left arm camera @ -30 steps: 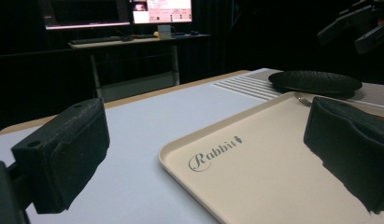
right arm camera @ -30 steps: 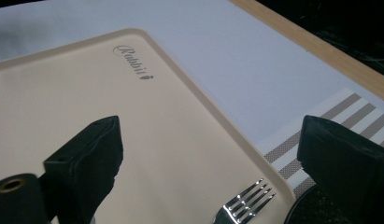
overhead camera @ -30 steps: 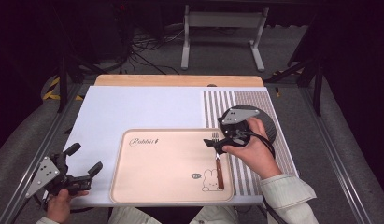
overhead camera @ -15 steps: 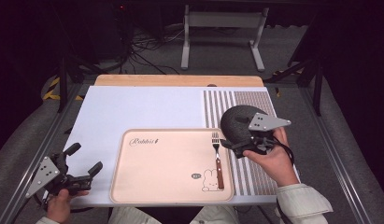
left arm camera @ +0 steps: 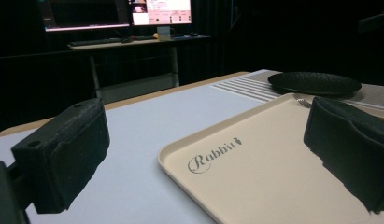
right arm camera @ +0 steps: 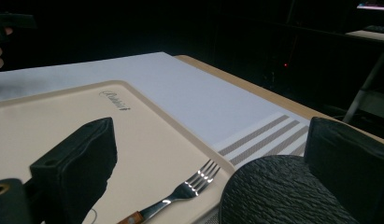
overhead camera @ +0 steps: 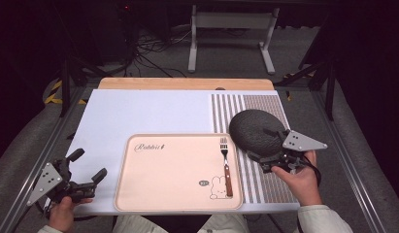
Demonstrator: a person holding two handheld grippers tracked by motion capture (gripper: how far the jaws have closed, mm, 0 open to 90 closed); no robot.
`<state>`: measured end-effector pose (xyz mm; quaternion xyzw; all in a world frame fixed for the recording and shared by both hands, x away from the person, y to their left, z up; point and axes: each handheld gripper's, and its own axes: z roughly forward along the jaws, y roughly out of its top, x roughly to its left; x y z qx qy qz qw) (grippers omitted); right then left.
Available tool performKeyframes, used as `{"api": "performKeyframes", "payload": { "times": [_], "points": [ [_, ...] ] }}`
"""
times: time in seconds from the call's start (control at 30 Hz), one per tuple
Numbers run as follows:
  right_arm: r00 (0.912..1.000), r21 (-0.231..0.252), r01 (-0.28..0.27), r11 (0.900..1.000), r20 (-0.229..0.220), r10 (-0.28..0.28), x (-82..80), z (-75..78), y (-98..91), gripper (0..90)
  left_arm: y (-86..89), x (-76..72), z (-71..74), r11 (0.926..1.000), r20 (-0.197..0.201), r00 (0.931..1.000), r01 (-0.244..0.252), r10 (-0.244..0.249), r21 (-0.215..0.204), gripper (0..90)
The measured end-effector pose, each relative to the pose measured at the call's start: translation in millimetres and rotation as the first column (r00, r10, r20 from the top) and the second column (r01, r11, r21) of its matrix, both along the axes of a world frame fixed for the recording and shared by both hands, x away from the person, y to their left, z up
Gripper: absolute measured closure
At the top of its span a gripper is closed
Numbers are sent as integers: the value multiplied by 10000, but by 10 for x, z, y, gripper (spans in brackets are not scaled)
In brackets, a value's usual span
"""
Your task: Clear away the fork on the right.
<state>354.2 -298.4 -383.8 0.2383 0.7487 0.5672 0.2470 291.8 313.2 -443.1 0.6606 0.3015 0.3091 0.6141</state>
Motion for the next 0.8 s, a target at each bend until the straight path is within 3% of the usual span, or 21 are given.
{"api": "performKeyframes", "payload": {
  "times": [0.4,0.47,0.57,0.7,0.8],
  "points": [
    [9995,206,329,9992,-47,-328,-97,-302,-251,26,1,9,-11,10000,63,10000,-43,43,70,9],
    [9996,105,287,9995,77,-288,-111,-335,-291,27,1,9,-13,10000,90,10000,-42,41,80,10],
    [9990,349,405,9986,176,-411,-131,-390,-338,22,1,7,-12,10000,146,9999,0,-1,62,10],
    [9978,653,658,9957,-22,-658,-135,-542,-387,17,9,3,-8,10000,181,9998,87,-87,44,10],
    [9970,527,770,9956,-88,-766,-140,-590,-402,19,9,7,-11,9999,227,9997,96,-96,-29,10]
  ]
}}
